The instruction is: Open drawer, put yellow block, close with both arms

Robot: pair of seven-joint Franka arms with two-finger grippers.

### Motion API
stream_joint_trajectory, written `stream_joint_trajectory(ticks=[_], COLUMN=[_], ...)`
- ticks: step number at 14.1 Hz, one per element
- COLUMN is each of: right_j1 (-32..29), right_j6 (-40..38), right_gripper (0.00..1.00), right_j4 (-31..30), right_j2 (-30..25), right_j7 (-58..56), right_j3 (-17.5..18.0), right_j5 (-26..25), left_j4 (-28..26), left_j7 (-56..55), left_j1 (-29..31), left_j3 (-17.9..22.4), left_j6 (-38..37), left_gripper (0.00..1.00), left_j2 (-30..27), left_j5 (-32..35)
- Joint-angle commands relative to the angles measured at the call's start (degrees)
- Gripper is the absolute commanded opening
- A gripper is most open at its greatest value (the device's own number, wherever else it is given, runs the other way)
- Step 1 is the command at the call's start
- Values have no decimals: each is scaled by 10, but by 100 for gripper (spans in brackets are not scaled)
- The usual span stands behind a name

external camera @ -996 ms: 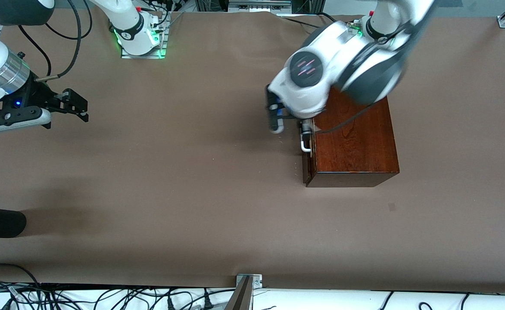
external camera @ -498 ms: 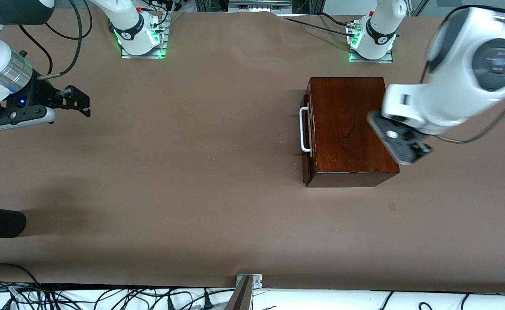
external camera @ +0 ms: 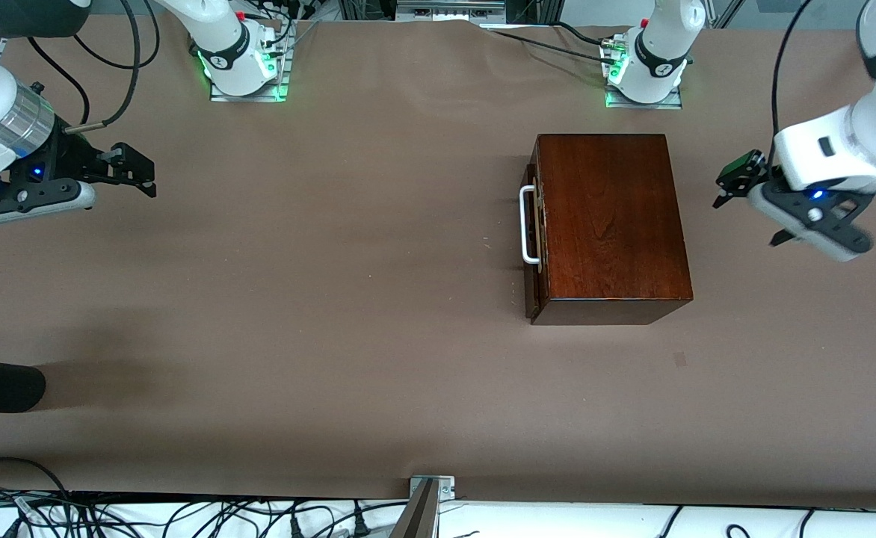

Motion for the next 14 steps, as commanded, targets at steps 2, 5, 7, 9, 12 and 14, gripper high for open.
stream_joint_trajectory(ticks=[2,5,7,9,12,14], right_j1=[1,1,1,1,1,0], right_j6=[-7,-7,-7,-7,-7,-7], right_gripper=[100,100,100,100,100,100], right_j4=[13,13,13,13,13,13], right_j2=[4,4,4,4,4,4], right_j7=[1,1,2,2,2,2], right_j3=[1,0,0,0,0,0], right_j5=[-4,-4,-4,-4,-3,-2], left_j4=[-116,-113,-113,-111,-103,-102], left_j7=[-261,-262,-250,-217,-216,-216], left_j1=[-11,-10,-10,-12,-12,-13], left_j3=[15,43,47,48,47,48], left_j6=[42,46,42,44,43,43], left_gripper=[100,100,100,100,100,100], left_j2=[-67,-70,-67,-67,-65,-62], left_j5=[-9,-12,-8,-8,-4,-4])
